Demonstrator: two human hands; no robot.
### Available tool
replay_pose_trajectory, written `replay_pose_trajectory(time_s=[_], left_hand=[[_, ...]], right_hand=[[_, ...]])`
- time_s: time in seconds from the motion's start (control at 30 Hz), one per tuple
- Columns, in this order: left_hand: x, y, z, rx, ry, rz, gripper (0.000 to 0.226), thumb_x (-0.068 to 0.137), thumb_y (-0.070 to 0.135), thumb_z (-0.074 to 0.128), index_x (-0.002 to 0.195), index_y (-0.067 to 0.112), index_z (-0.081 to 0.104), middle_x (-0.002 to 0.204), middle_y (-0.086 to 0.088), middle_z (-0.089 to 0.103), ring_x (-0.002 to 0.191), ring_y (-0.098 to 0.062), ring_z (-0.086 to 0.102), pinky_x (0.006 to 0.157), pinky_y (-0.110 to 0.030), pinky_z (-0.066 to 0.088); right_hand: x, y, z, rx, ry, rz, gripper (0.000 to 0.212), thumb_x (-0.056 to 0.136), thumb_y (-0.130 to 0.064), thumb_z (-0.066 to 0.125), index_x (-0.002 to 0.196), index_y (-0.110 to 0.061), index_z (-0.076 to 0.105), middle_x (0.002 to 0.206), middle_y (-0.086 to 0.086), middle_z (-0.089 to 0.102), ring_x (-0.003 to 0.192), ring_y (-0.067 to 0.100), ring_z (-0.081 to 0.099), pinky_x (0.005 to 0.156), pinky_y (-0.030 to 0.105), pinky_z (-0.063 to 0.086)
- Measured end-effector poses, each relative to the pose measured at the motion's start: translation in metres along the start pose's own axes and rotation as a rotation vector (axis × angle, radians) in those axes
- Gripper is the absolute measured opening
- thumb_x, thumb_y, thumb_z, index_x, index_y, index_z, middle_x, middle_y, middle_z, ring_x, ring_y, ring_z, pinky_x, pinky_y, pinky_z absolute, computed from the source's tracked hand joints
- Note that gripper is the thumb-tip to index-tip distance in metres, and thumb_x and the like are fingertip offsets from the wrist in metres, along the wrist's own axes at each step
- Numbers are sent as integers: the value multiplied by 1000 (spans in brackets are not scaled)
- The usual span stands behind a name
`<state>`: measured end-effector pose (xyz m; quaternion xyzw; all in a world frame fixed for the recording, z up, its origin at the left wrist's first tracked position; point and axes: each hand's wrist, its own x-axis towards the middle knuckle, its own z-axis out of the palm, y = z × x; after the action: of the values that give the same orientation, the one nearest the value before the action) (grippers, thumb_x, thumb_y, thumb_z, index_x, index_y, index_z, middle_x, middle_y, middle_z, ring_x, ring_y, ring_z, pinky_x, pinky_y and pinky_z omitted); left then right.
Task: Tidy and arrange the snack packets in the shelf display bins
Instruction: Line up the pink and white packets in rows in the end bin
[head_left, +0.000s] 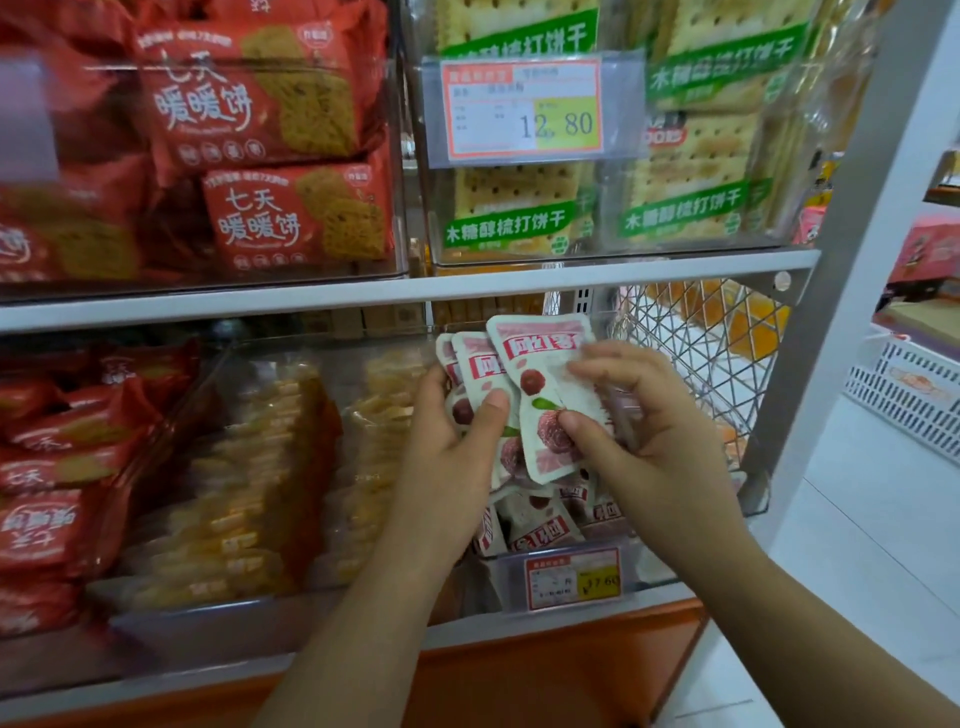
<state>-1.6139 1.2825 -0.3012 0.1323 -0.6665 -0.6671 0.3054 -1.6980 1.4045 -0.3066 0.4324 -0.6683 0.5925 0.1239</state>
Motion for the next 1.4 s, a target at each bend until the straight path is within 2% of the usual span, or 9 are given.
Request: replay_pose_trajectory(time_s=[0.17,0.3,0.5,0.7,0.87,1.03,1.13,1.23,1.4], left_hand=[[5,-6,19,183,-111,32,35,93,25,56,115,49,44,106,20,64,93,1,65,74,-25,57],[7,-13,18,372,-199,23,38,88,34,58,119,51,45,118,15,60,104,-8,62,86,-40,54],[2,-13,11,802,-308,118,37,93,22,55,124,40,45,124,19,54,110,-1,53,93,-32,49],[-3,-18,26,923,-422,108,39,95,10,47,127,32,48,131,14,50,117,-4,47,91,-17,40],[7,-21,28,723,-435,-80,39,100,9,39,126,36,49,122,11,47,98,-13,54,67,-12,41],[11,-34,27,519,-395,-216,47,98,4,40,108,47,55,112,9,61,82,-2,61,67,-20,50],[9,-35,25,434,-362,-259,48,96,3,41,100,48,56,109,11,64,93,-4,62,77,-23,51],[7,-35,25,413,-336,-247,48,96,2,40,98,47,58,106,9,65,97,-16,63,85,-36,52],[1,-29,23,446,-337,-109,53,98,5,39,97,57,50,115,15,56,93,-16,61,81,-33,52]], right_hand=[[4,20,-28,53,-70,261,86,67,-24,81,127,-61,33,149,-13,26,135,17,36,92,49,50],[-1,29,-36,80,-160,362,109,65,-6,82,131,-62,17,139,-4,40,114,15,57,79,32,57],[-7,37,-38,-560,-345,125,57,62,-38,83,111,-24,58,100,-14,46,88,4,48,80,26,48],[-3,35,-54,-583,-448,48,13,69,-19,81,81,-19,74,68,-27,51,61,-11,47,61,2,36],[-2,34,-50,-643,-490,-103,16,65,-13,83,72,-25,75,68,-14,69,59,-9,47,89,26,38],[-2,33,-45,-806,-815,53,15,89,-34,58,96,-39,70,94,-23,68,79,-9,52,118,36,3],[-3,32,-45,-763,-853,98,18,91,-36,54,100,-36,70,96,-23,68,67,-14,45,117,32,11],[-1,30,-50,-534,-637,200,16,88,-34,59,96,-30,72,82,-23,66,72,-5,59,82,11,45],[5,40,-37,-724,-614,159,9,82,-39,65,75,-35,61,70,-18,59,70,4,54,88,33,43]])
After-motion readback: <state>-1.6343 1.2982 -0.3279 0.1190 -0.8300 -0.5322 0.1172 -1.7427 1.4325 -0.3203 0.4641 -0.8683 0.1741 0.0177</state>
